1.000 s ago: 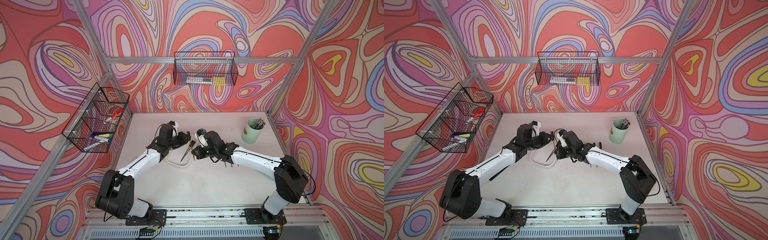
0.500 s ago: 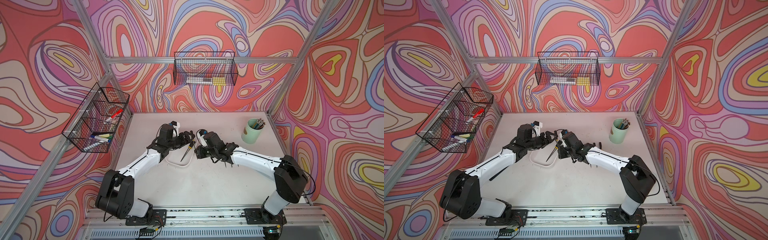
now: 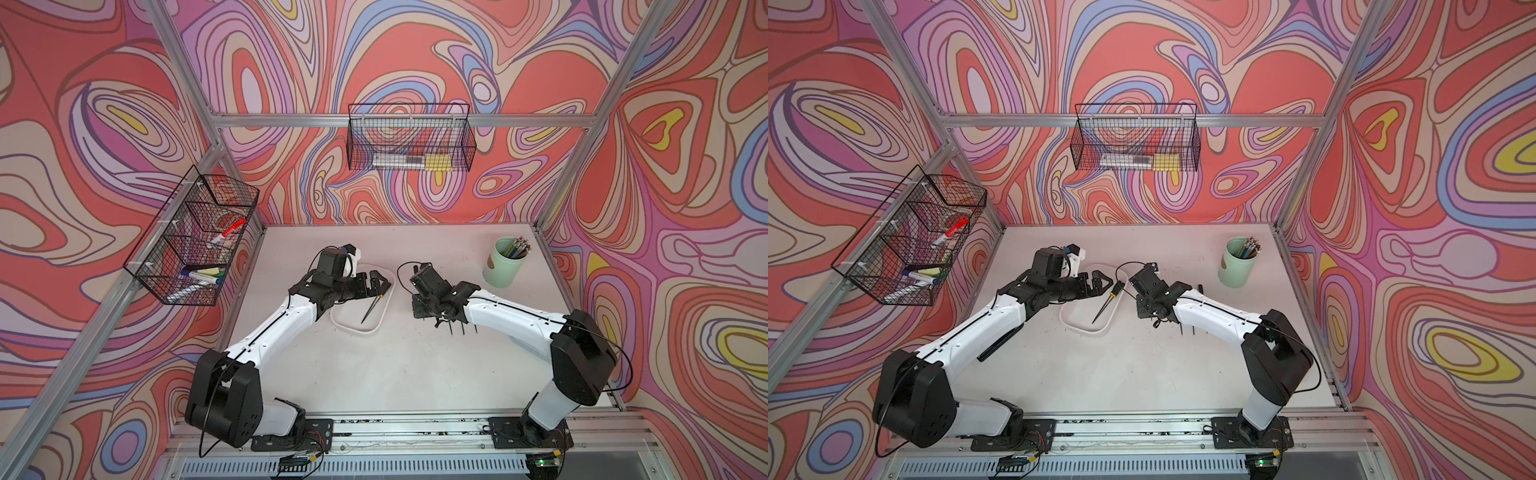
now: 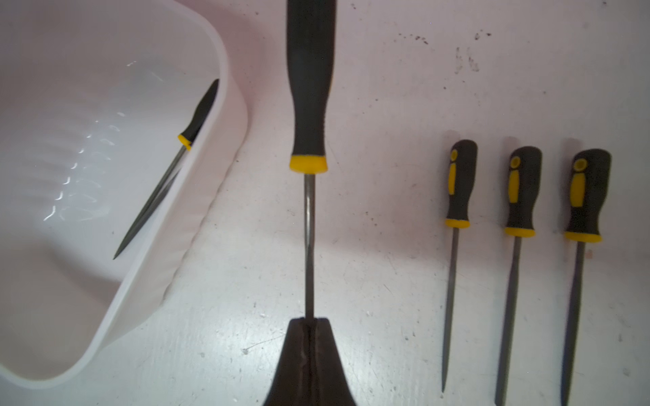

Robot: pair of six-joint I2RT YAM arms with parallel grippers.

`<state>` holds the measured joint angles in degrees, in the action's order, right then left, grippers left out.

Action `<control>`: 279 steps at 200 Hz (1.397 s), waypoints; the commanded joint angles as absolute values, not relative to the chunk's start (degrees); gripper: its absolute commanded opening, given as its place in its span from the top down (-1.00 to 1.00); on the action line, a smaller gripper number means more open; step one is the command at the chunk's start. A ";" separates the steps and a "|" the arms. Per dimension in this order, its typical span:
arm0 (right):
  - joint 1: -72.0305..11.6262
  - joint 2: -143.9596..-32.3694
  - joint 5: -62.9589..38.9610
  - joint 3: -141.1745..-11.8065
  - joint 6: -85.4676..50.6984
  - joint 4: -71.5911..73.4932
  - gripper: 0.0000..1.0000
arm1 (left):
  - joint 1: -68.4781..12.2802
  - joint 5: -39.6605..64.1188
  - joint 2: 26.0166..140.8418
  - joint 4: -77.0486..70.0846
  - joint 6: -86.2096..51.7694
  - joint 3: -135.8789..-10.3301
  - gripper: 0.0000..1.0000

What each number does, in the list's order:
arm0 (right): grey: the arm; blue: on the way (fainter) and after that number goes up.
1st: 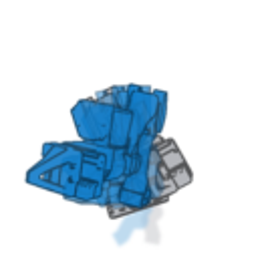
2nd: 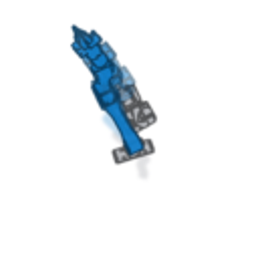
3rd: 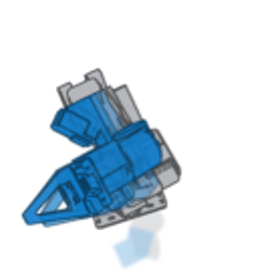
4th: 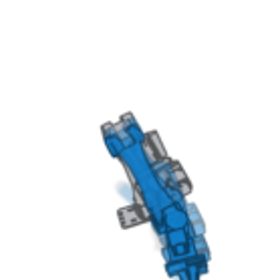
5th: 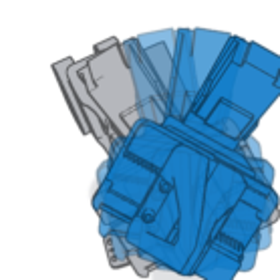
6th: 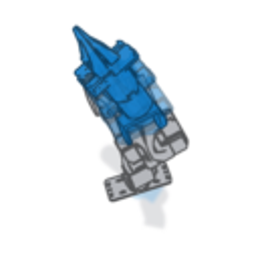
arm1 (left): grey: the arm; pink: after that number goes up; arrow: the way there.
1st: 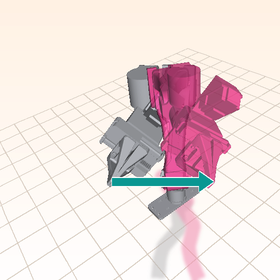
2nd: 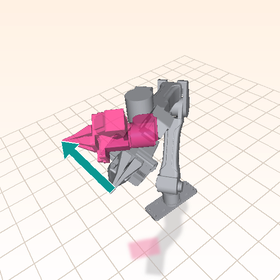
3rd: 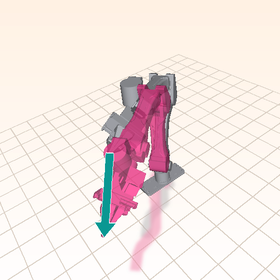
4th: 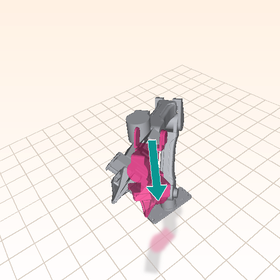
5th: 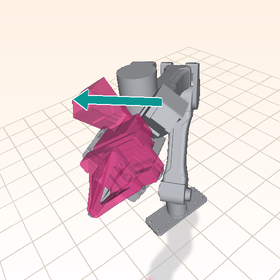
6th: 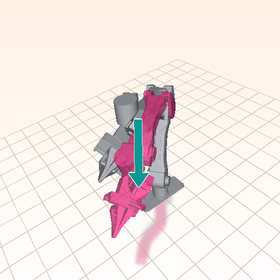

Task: Take the file tool out of the storage box
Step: Place the file tool at the center of the board.

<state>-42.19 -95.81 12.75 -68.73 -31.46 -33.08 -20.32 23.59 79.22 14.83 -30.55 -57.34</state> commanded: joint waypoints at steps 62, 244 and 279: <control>-36.35 -103.09 9.90 -67.95 -31.42 -35.20 1.00 | -20.46 22.66 76.11 16.26 -25.74 -53.97 -0.99; -36.13 -105.55 9.27 -63.35 -32.97 -34.12 1.00 | -20.48 21.13 77.56 16.31 -25.85 -53.79 -0.99; -36.17 -105.56 9.45 -63.68 -32.87 -34.21 0.90 | -20.47 19.06 79.15 17.47 -24.55 -54.73 -0.99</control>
